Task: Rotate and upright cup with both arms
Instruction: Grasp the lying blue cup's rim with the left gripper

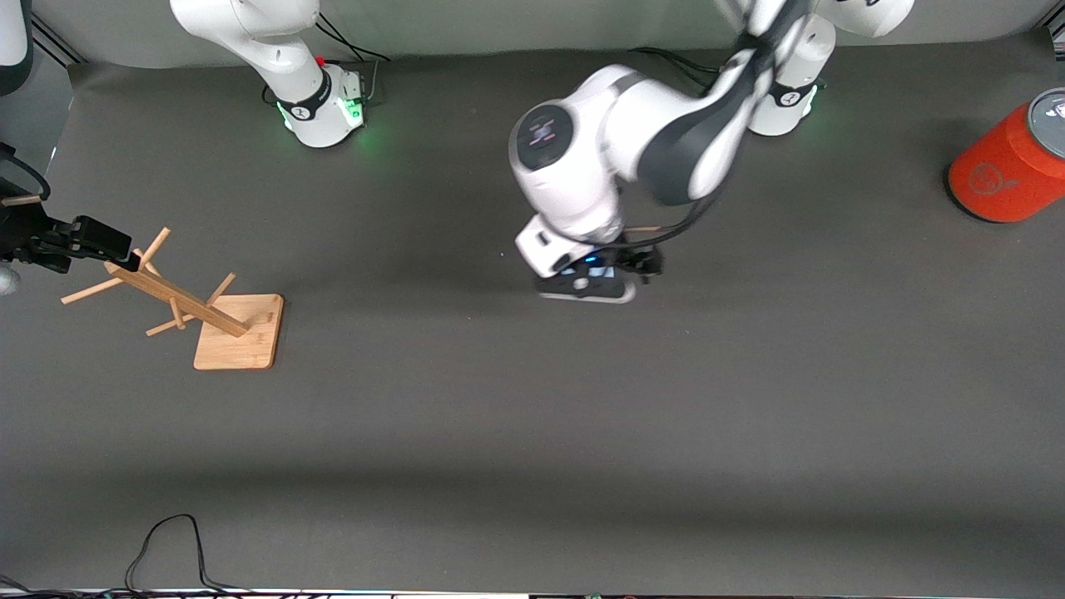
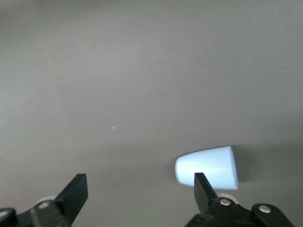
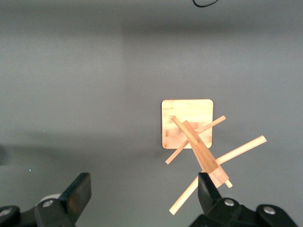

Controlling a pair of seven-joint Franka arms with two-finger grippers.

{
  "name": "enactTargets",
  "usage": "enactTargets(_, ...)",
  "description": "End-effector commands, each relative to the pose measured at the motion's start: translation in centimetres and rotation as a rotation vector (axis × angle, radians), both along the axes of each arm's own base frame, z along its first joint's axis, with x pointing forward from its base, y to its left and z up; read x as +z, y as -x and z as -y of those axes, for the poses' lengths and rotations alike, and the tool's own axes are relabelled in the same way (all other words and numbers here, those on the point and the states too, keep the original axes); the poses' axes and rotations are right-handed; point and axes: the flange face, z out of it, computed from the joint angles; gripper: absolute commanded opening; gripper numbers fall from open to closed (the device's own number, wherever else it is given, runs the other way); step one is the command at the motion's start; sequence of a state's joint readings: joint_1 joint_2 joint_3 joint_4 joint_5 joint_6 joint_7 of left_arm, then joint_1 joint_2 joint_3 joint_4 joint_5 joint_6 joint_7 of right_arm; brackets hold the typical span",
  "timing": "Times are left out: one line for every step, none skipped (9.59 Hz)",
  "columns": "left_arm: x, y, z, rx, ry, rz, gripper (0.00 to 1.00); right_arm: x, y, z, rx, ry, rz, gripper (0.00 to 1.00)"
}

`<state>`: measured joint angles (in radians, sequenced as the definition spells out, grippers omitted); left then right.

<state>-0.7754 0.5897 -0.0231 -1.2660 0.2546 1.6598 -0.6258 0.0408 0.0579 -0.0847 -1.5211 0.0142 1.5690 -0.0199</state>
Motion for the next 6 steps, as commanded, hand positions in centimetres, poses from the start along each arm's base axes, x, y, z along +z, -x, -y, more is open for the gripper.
enactTargets(-4.9, 1.0, 5.8, -0.005, -0.034, 0.026, 1.0, 0.3, 0.6, 0.1, 0.028, 0.005, 0.013, 1.0)
enactTargets(-6.3, 1.7, 7.0, -0.029, -0.036, 0.021, 1.0, 0.2, 0.6, 0.1, 0.028, 0.005, 0.011, 1.0)
enactTargets(-7.9, 1.6, 7.4, -0.041, -0.028, 0.017, 1.0, 0.1, 0.5, 0.1, 0.028, 0.005, 0.01, 1.0)
enactTargets(-11.0, 2.6, 8.4, -0.063, -0.033, -0.011, 1.0, -0.1, 0.4, 0.1, 0.028, 0.005, 0.005, 1.0)
enactTargets(-13.3, 2.9, 8.6, -0.096, -0.046, -0.035, 1.0, -0.4, 0.3, 0.0, 0.03, 0.005, 0.001, 1.0)
enactTargets(-13.9, 3.0, 8.4, -0.171, -0.07, -0.077, 1.0, -0.5, 0.2, 0.0, 0.03, 0.005, 0.001, 1.0)
